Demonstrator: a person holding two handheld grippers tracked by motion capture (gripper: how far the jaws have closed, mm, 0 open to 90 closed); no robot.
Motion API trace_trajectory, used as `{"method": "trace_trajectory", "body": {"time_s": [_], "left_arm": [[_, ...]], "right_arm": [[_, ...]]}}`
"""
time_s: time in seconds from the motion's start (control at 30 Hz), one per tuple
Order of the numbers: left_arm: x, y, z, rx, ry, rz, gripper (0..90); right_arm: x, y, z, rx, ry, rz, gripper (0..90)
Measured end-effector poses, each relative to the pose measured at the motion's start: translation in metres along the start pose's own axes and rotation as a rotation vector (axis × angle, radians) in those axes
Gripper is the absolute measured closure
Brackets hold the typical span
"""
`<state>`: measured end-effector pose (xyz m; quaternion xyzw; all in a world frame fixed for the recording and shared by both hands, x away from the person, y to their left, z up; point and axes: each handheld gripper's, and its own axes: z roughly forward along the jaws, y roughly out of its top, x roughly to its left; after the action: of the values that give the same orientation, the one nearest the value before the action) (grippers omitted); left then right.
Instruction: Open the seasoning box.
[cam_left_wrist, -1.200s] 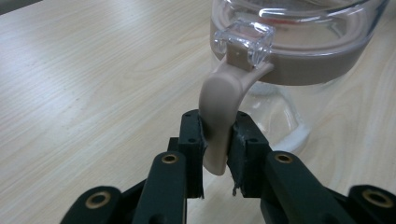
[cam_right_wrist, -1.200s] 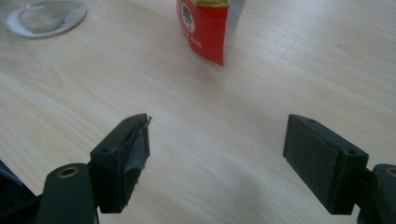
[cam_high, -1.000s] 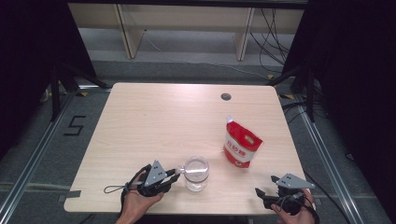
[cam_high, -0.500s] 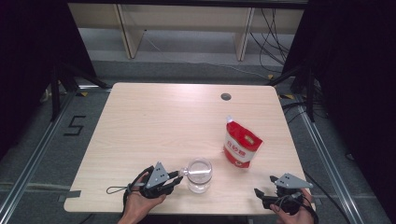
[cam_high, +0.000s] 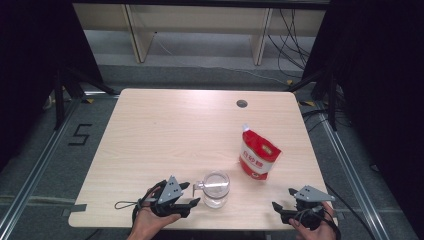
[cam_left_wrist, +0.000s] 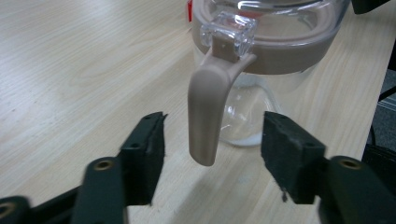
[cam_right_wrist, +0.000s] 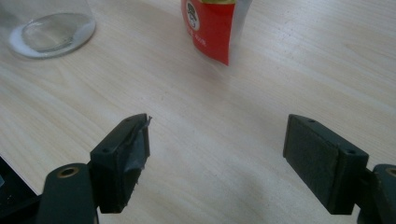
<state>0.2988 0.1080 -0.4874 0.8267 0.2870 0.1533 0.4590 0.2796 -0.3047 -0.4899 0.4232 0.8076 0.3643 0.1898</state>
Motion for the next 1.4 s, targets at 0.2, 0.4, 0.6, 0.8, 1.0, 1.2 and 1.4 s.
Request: {"method": "trace_trajectory", "body": {"time_s": [0.2, 0.4, 0.6, 0.8, 1.0, 1.2, 1.4], "left_arm": [[-0.002, 0.003, -0.009, -0.003, -0.028, -0.025, 33.2], [-0.003, 0.006, -0.016, -0.019, -0.017, -0.019, 32.2], [0.0, 0.011, -0.026, -0.057, -0.02, -0.019, 37.2], [0.004, 0.015, -0.03, -0.067, -0.046, -0.035, 49.9], [0.005, 0.023, -0.036, -0.108, -0.036, -0.012, 71.7], [0.002, 0.029, -0.034, -0.096, -0.032, 0.029, 85.7], [0.001, 0.042, -0.028, -0.102, -0.044, 0.047, 88.2]], "right_arm": [[-0.002, 0.001, 0.001, 0.017, 0.027, -0.008, 23.9], [0.001, 0.001, 0.001, 0.006, 0.0, -0.003, 24.2], [0.002, 0.002, 0.002, 0.009, 0.022, -0.006, 24.6], [0.001, 0.002, 0.001, 0.018, 0.032, -0.009, 24.7], [0.003, 0.001, 0.001, 0.004, 0.0, -0.009, 24.7], [0.002, 0.001, 0.001, -0.006, -0.009, -0.026, 24.7], [0.003, 0.001, 0.002, 0.002, 0.0, -0.018, 24.7]]}}
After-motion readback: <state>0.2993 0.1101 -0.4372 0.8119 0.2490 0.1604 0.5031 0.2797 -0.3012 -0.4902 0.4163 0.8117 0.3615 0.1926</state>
